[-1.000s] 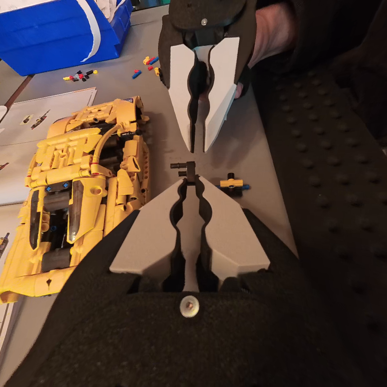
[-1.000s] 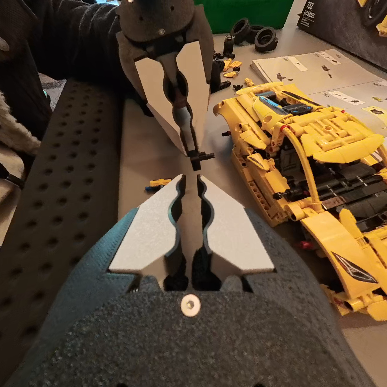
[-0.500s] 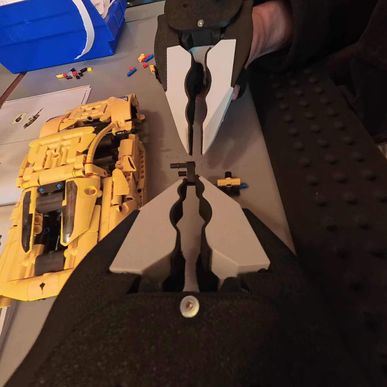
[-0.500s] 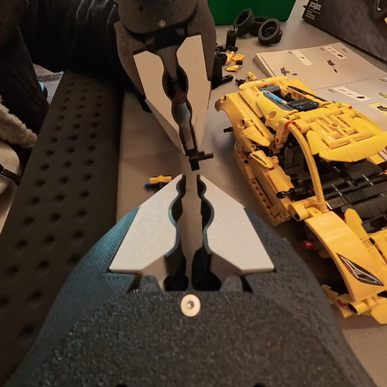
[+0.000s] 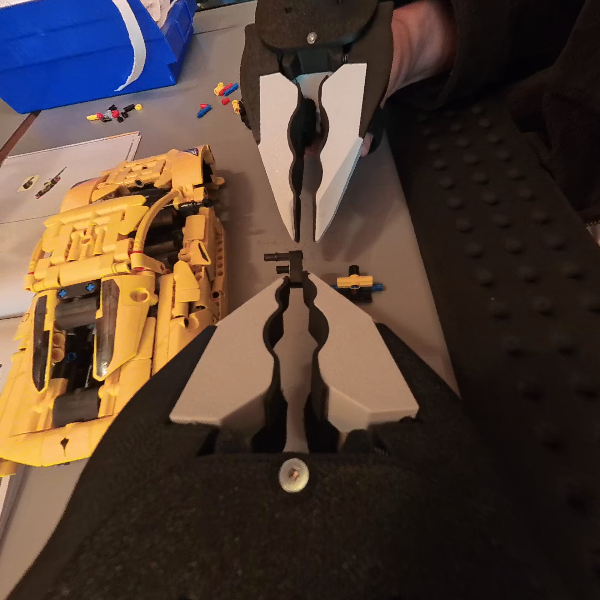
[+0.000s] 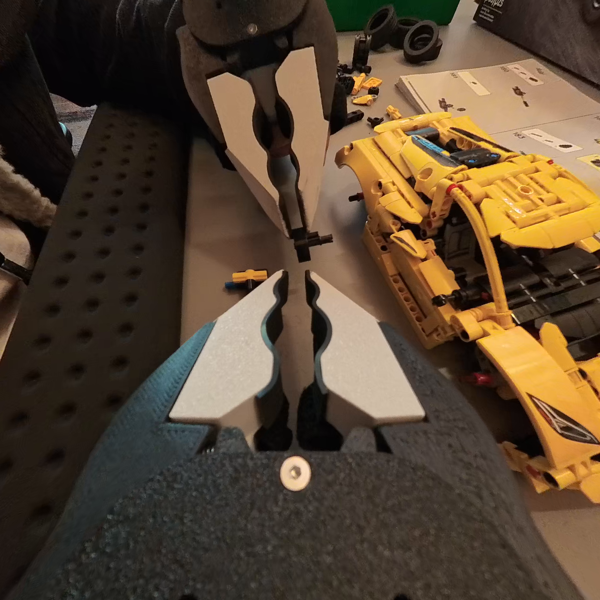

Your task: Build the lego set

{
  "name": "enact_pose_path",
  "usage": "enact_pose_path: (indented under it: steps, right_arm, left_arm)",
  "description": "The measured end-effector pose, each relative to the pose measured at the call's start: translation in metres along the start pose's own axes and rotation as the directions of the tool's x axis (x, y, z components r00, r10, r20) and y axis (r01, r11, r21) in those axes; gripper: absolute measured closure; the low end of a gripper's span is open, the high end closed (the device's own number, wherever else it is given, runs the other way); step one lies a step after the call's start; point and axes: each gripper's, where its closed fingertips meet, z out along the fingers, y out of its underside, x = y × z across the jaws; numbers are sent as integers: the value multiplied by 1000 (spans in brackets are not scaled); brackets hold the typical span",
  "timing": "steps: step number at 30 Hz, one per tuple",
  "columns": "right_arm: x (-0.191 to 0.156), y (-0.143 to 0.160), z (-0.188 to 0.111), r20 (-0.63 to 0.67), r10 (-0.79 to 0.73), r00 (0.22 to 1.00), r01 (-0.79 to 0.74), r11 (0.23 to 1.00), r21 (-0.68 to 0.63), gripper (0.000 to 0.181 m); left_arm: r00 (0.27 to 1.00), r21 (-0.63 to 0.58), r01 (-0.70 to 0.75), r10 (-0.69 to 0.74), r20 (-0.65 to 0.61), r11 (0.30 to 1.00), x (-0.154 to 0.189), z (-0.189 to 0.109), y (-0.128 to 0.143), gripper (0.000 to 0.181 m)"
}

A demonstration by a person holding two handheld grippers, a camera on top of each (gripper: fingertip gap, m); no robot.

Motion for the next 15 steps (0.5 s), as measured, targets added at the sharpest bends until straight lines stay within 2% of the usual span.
enact_pose_path:
  steps: [15]
  right_arm:
    - [0, 1, 0, -3, -5, 1000, 5, 1000, -3, 172]
  left_arm:
    - [1000, -4, 1, -1, 0, 1000, -1, 0, 1, 174]
